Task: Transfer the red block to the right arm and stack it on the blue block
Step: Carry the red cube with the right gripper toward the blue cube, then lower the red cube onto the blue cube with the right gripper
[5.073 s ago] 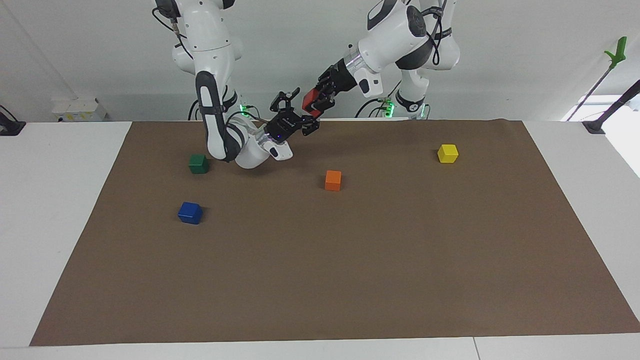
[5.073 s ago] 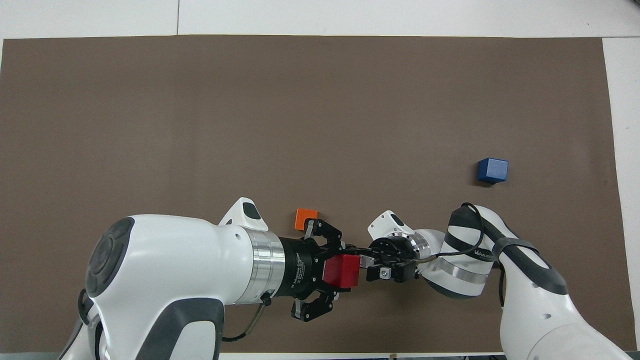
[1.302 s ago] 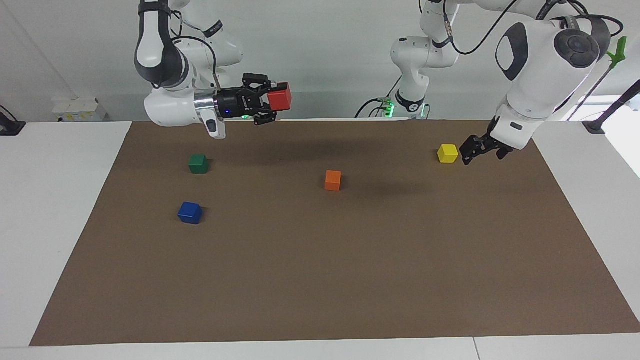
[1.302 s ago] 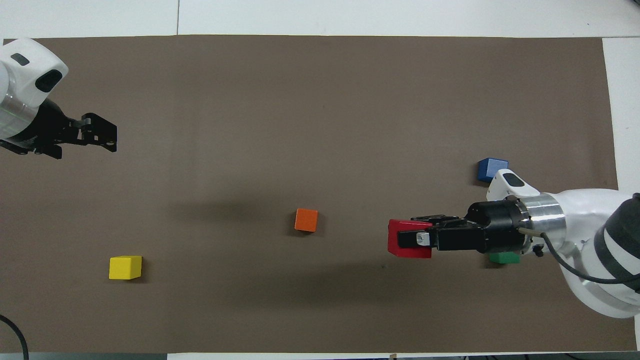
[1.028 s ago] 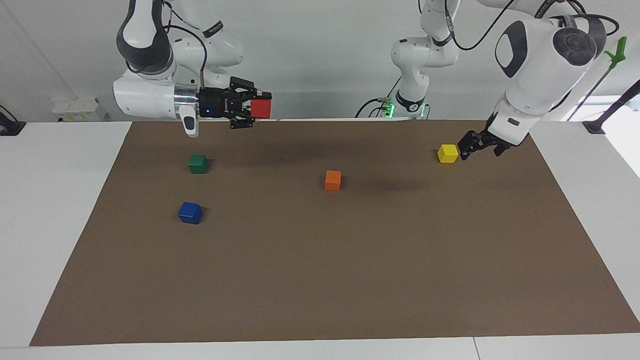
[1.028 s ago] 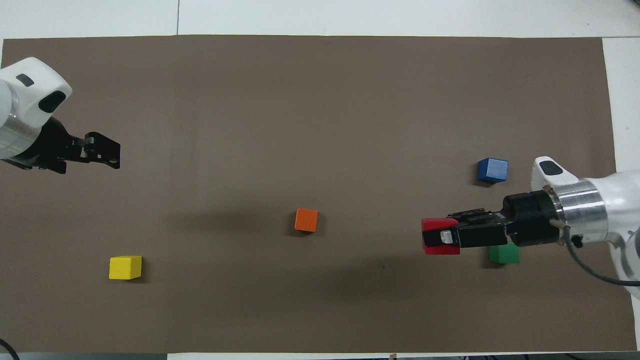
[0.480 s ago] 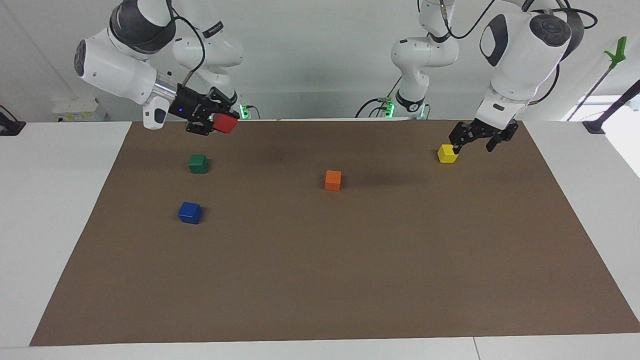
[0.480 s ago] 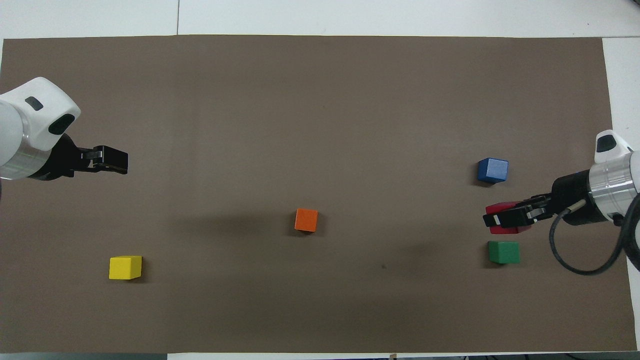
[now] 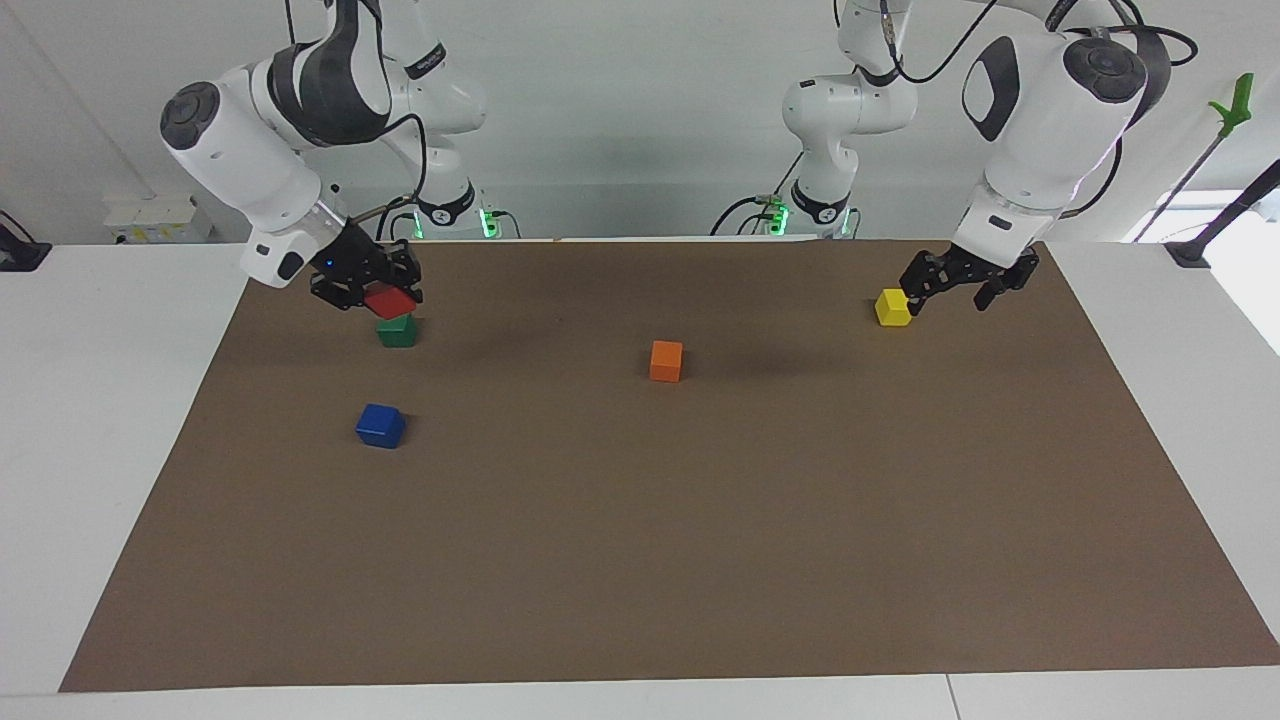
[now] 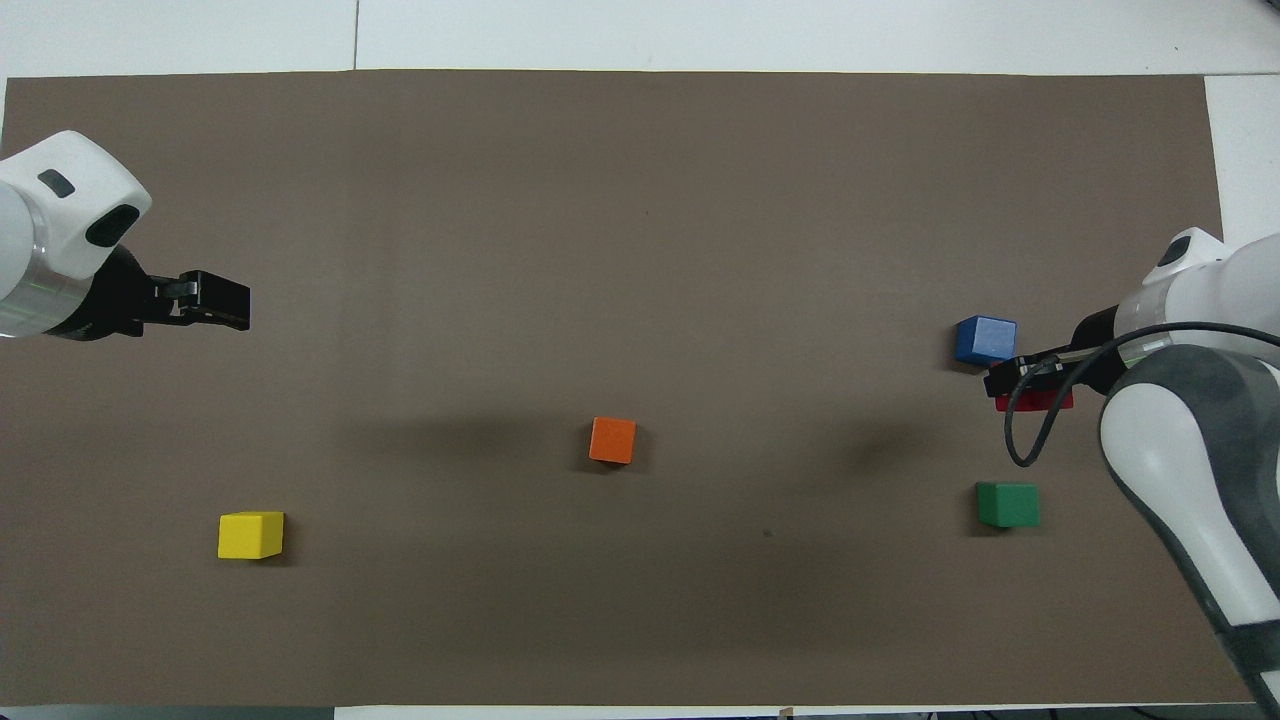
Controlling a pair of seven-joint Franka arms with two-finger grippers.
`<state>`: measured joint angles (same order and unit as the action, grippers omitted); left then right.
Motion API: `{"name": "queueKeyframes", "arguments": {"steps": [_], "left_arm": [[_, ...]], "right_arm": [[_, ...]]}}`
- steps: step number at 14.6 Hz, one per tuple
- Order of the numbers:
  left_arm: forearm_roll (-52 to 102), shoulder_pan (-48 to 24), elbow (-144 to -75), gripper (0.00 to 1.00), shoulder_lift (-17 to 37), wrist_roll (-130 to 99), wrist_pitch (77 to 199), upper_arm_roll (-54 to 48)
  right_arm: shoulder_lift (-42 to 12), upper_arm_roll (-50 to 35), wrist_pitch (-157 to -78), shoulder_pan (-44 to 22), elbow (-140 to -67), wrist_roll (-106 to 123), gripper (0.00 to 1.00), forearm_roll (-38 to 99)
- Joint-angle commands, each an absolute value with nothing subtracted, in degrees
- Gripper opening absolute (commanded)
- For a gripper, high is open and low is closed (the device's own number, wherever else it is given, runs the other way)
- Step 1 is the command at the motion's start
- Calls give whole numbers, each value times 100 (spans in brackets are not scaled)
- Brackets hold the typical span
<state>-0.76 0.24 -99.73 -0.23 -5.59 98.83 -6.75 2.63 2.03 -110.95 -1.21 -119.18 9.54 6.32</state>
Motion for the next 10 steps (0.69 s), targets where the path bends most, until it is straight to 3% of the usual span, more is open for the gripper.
{"name": "queueKeyframes", "arguments": {"steps": [1, 10], "left_arm": [[17, 114, -9677, 100, 141, -439, 9659, -747], [18, 53, -9729, 100, 9, -501, 9668, -729]], "right_arm": [[-113, 185, -11363, -35, -11786, 660, 0, 273], [-834, 193, -12172, -18, -11716, -342, 0, -211]]}}
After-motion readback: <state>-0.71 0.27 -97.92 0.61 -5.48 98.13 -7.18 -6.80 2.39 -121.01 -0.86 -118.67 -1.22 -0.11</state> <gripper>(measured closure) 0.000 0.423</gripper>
